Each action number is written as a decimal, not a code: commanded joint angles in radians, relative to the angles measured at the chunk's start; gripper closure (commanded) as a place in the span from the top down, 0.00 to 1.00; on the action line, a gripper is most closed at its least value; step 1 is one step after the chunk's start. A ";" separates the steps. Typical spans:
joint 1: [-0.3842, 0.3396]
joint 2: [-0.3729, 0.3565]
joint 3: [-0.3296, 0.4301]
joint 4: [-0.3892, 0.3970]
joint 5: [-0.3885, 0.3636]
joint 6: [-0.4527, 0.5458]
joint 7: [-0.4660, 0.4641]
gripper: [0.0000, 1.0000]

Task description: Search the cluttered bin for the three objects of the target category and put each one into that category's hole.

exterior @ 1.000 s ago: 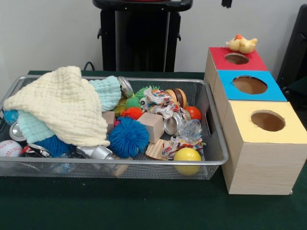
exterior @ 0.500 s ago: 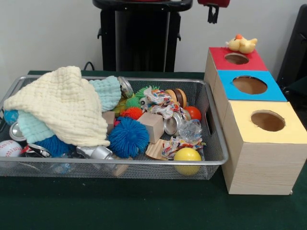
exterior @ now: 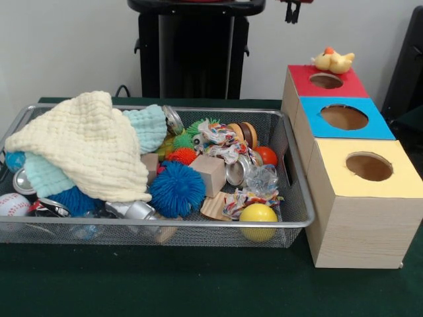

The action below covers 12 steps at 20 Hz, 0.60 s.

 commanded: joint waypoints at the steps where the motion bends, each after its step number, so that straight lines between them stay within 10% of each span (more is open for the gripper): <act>1: 0.104 -0.075 0.038 -0.113 0.138 0.110 0.335 0.00; 12: 0.181 -0.075 0.042 -0.149 0.181 0.119 0.397 0.00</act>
